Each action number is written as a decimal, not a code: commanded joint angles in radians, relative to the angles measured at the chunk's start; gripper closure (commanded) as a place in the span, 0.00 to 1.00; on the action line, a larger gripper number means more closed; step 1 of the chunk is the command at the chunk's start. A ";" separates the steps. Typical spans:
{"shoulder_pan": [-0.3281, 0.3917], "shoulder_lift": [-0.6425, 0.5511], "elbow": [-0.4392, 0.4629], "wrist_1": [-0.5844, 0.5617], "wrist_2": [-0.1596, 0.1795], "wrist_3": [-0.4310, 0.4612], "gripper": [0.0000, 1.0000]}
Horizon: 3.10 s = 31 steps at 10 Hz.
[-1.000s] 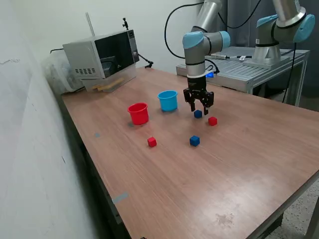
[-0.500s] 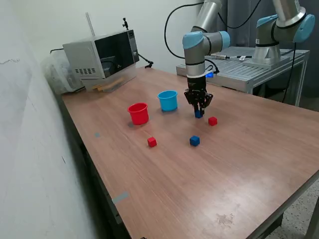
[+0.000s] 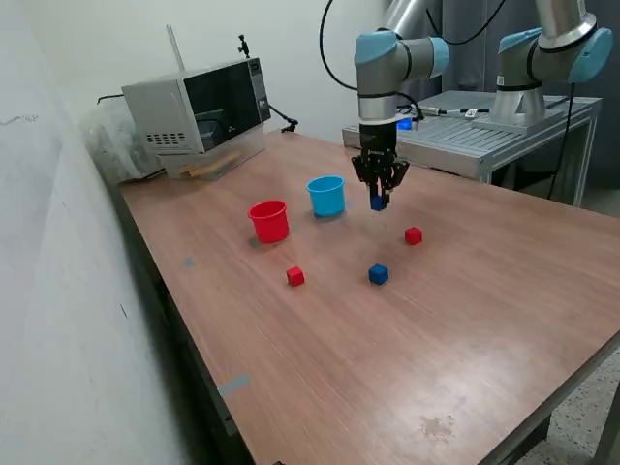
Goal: Place red objects in the red bin, and blue objects in the blue bin.
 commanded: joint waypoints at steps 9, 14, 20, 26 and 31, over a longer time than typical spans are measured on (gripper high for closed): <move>-0.264 -0.038 -0.063 0.065 -0.003 -0.062 1.00; -0.259 -0.014 -0.065 0.059 -0.001 -0.062 0.00; 0.007 -0.132 -0.061 0.180 -0.006 -0.039 0.00; 0.199 0.030 -0.317 0.187 -0.006 0.100 0.00; 0.198 0.290 -0.558 0.176 -0.011 0.163 0.00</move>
